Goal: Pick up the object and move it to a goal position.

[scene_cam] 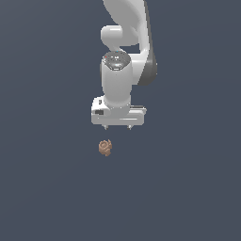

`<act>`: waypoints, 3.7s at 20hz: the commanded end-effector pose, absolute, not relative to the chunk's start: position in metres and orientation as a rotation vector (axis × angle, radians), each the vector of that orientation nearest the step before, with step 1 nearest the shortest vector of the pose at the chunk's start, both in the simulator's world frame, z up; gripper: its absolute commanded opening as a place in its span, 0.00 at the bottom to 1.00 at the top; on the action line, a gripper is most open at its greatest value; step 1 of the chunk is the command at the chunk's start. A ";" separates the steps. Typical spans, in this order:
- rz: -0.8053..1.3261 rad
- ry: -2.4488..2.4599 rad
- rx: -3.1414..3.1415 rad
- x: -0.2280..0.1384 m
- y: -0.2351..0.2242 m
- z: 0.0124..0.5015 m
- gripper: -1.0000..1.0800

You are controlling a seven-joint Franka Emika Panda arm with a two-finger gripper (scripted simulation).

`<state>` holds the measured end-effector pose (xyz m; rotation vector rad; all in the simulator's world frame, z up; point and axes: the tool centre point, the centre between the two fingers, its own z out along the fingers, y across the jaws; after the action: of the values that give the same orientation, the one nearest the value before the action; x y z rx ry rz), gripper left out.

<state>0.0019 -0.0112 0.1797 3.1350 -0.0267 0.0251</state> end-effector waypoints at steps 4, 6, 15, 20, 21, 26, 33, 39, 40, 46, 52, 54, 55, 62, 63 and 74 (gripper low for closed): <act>0.031 -0.021 3.139 0.003 -0.006 0.183 0.96; 0.040 -0.010 3.147 0.005 0.003 0.189 0.96; 0.052 -0.001 3.157 0.008 0.014 0.196 0.96; 0.044 -0.046 3.157 0.013 0.000 0.180 0.96; 0.041 -0.060 3.156 0.014 -0.004 0.175 0.96; 0.025 -0.148 3.149 0.021 -0.034 0.143 0.96; 0.005 -0.247 3.135 0.025 -0.068 0.105 0.96; 0.000 -0.274 3.130 0.025 -0.078 0.094 0.96; -0.001 -0.271 3.130 0.025 -0.077 0.096 0.96; -0.001 -0.272 3.130 0.024 -0.077 0.081 0.96; 0.000 -0.274 3.130 0.024 -0.078 0.051 0.96; 0.000 -0.274 3.130 0.024 -0.078 0.046 0.96; 0.000 -0.274 3.130 0.024 -0.078 0.045 0.96; 0.000 -0.274 3.130 0.025 -0.078 0.044 0.00; 0.000 -0.274 3.130 0.025 -0.078 0.044 0.00; 0.000 -0.275 3.129 0.031 -0.082 0.050 0.00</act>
<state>0.0283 -0.0804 0.0474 3.1295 -0.2743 -0.0013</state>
